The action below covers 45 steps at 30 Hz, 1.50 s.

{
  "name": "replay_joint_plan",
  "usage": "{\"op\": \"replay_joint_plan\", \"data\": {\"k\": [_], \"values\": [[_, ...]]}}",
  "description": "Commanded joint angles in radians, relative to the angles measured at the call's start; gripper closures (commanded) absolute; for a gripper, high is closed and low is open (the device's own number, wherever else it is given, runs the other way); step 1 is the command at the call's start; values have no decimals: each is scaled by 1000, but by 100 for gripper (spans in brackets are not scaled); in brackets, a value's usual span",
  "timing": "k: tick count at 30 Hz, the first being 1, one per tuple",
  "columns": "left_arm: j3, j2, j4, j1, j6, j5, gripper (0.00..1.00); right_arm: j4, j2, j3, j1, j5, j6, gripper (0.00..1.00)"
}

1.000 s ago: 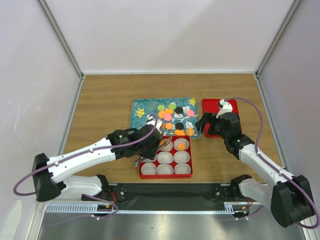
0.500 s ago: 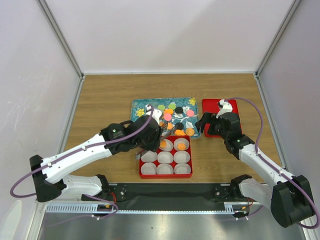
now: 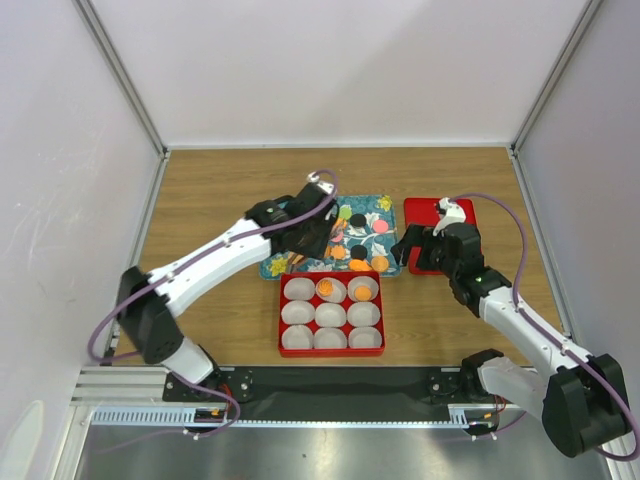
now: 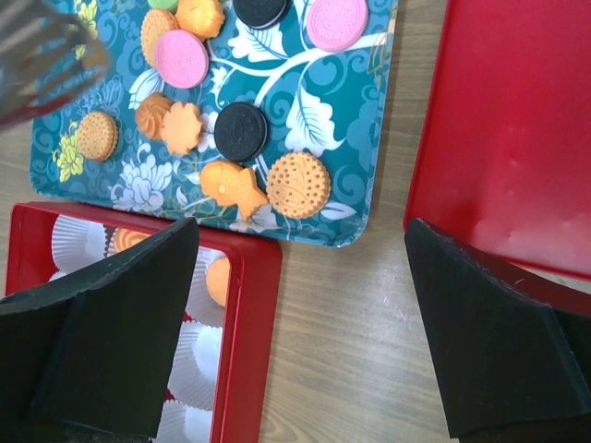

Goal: Pack the cookies

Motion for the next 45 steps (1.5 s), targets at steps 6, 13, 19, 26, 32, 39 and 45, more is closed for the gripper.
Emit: {"op": "replay_joint_plan", "data": {"k": [6, 13, 19, 26, 32, 39, 45], "values": [[118, 162, 31, -1, 59, -66, 46, -46, -45, 32, 1, 16, -19, 0], [124, 202, 34, -1, 73, -83, 44, -38, -53, 23, -1, 7, -22, 1], [135, 223, 36, -2, 78, -75, 44, -33, -53, 23, -2, 4, -21, 0], [148, 259, 34, -7, 79, -86, 46, -29, -52, 23, -2, -3, -21, 0], [156, 282, 34, -13, 82, -95, 47, -27, -50, 25, -2, -10, -19, 0], [158, 292, 27, -25, 82, -118, 48, -27, -52, 22, -2, -12, -21, 0], [156, 280, 24, -45, 76, -133, 51, -21, -55, 17, -2, -9, -18, 0]]}}
